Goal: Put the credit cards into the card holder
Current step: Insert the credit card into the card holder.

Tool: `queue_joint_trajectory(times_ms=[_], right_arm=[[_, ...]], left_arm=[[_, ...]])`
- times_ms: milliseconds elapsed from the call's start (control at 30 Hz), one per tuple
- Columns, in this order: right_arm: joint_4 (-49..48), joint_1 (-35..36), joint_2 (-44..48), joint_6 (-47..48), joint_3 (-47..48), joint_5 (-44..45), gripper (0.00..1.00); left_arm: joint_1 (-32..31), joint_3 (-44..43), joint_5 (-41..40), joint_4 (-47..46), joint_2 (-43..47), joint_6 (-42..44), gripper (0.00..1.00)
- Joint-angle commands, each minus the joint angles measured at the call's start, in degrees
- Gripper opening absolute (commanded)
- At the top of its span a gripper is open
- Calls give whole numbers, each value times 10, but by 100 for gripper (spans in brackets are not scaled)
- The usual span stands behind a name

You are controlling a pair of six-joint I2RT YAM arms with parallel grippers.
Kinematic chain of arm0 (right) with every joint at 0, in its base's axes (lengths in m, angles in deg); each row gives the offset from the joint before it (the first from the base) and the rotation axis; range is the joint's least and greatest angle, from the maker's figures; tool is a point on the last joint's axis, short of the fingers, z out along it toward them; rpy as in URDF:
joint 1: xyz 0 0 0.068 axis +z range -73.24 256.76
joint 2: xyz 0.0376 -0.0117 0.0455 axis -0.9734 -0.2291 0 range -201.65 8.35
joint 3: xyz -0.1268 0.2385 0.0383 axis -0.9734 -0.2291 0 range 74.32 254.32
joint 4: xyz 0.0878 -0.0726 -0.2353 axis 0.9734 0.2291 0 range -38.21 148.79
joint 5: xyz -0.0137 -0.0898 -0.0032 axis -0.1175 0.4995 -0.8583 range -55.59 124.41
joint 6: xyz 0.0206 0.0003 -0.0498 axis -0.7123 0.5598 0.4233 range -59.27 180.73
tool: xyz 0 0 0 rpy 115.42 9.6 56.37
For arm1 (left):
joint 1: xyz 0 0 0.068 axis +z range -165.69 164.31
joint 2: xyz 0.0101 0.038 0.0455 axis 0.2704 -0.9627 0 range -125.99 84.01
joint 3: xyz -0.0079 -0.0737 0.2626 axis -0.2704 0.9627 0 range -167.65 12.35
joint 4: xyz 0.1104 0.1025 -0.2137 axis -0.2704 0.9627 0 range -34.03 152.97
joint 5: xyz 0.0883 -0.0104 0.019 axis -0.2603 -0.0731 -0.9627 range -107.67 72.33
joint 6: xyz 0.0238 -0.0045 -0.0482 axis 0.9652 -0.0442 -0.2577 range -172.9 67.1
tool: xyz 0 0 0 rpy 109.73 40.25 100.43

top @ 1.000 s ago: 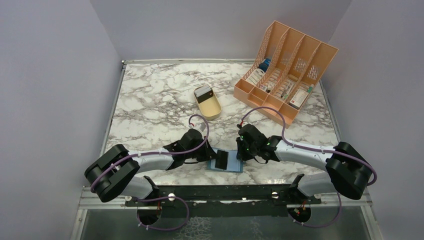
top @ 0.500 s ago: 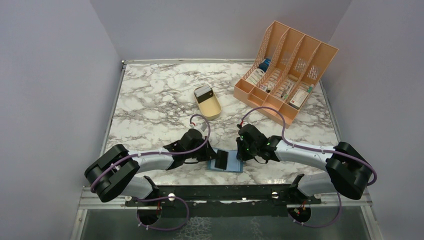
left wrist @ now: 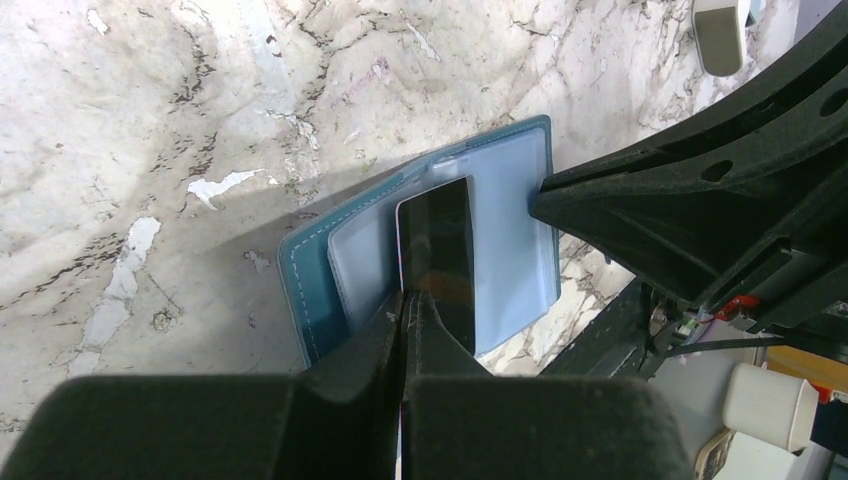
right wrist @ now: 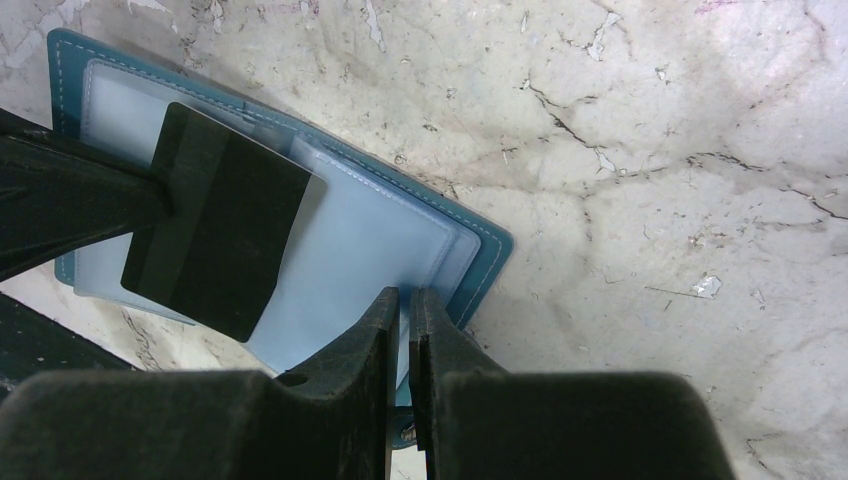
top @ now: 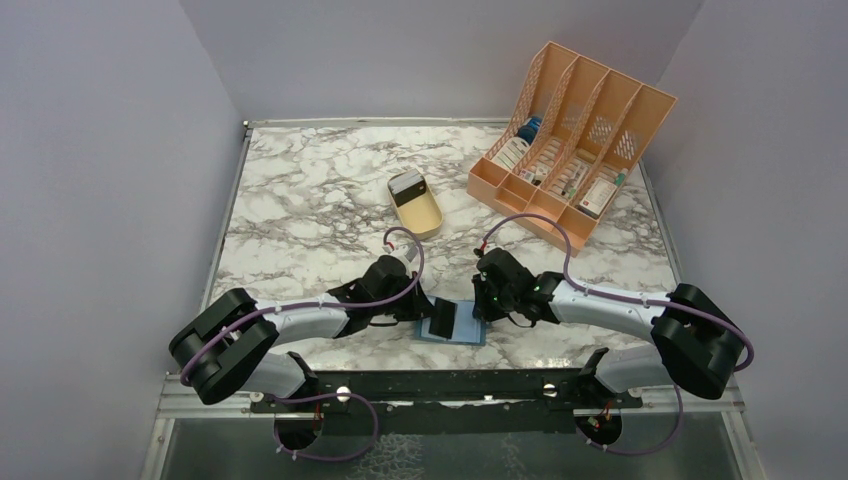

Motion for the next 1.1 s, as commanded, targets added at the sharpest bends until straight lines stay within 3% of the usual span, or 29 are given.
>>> queue_joint_trajectory(times_ms=[0, 400, 1067], right_arm=[[-11, -1, 5, -4, -8, 2, 10], [-10, -1, 8, -5, -10, 2, 10], [-18, -1, 8, -30, -16, -10, 9]], left_arm=[[1, 3, -28, 8, -3, 17, 0], [1, 2, -31, 9, 3, 27, 0], [-28, 32, -53, -66, -25, -71, 0]])
